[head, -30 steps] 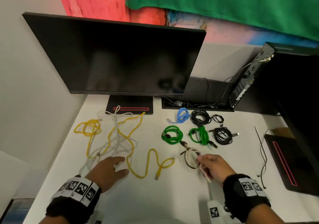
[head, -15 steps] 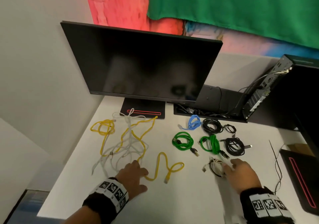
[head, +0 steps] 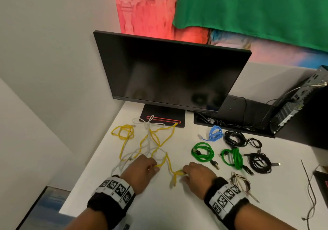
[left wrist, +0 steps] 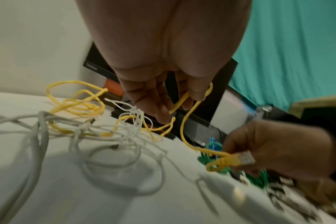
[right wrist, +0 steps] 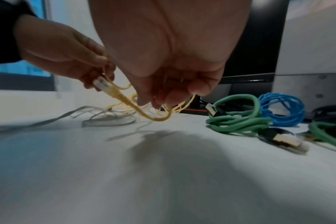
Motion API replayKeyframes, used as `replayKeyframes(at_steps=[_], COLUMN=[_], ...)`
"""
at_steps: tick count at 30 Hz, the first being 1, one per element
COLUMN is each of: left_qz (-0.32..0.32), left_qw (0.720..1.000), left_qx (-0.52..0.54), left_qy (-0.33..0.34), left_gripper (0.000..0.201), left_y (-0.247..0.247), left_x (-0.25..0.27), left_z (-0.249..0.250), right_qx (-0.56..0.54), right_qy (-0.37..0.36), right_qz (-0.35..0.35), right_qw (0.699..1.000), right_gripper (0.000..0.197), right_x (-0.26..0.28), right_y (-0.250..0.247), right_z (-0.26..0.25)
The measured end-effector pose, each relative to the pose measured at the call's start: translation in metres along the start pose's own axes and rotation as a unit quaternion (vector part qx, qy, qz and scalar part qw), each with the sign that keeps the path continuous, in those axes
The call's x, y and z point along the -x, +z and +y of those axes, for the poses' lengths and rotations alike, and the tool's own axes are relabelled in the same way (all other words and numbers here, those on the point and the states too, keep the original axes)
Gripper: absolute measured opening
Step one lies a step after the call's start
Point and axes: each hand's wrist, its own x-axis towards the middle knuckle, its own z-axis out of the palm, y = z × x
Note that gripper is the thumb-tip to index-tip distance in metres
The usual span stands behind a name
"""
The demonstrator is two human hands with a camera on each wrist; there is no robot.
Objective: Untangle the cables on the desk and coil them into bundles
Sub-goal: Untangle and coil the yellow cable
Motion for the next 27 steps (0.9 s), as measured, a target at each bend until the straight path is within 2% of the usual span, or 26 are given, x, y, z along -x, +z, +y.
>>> replayKeyframes(at_steps=[2,5,7,11,13,16,17,18,19,21,23,25,27], left_qz=[0.044,0.086,0.096,0.112,0.082,0.058,0.057,0.07,0.095,0.14,0.134,0.128,0.128], left_qw=[0.998,0.991,0.988,0.98,0.978,0.971,0.972,0.973,0.974,0.967,0.963,0.975,0.98], left_qx=[0.034,0.086,0.104,0.153,0.176,0.207,0.198,0.188,0.189,0.214,0.214,0.125,0.014], left_qy=[-0.014,-0.052,-0.059,-0.061,-0.076,-0.105,-0.113,-0.11,-0.087,0.002,0.089,0.134,0.153], left_gripper=[0.018,0.011,0.016,0.031,0.037,0.017,0.016,0.032,0.047,0.068,0.08,0.086,0.089], left_y=[-0.016,-0.036,-0.043,-0.053,-0.058,-0.063,-0.066,-0.07,-0.075,-0.091,-0.104,-0.115,-0.124], left_x=[0.0,0.005,0.008,0.008,0.005,0.004,0.006,0.008,0.01,0.013,0.014,0.014,0.016], left_z=[-0.001,-0.01,-0.016,-0.01,-0.004,-0.006,-0.007,-0.006,-0.004,0.01,0.028,0.045,0.054], right_qx=[-0.041,-0.127,-0.188,-0.272,-0.333,-0.452,-0.484,-0.503,-0.505,-0.479,-0.444,-0.409,-0.388], right_qy=[0.015,0.025,0.016,-0.033,-0.049,-0.063,-0.069,-0.079,-0.093,-0.127,-0.155,-0.176,-0.182], right_qz=[0.017,0.078,0.1,0.085,0.109,0.158,0.158,0.15,0.135,0.083,0.036,0.016,0.005], right_qw=[0.999,0.989,0.977,0.958,0.935,0.876,0.858,0.848,0.848,0.865,0.882,0.895,0.904], right_gripper=[0.022,0.02,0.018,0.023,0.017,0.007,0.007,0.005,0.003,0.004,0.005,0.007,0.008], right_x=[-0.011,-0.018,-0.018,-0.012,-0.011,-0.012,-0.013,-0.014,-0.015,-0.016,-0.019,-0.022,-0.025], right_y=[-0.005,-0.021,-0.034,-0.06,-0.075,-0.102,-0.111,-0.118,-0.124,-0.132,-0.139,-0.147,-0.153], right_z=[0.0,0.003,-0.002,-0.028,-0.041,-0.05,-0.051,-0.052,-0.052,-0.054,-0.06,-0.064,-0.065])
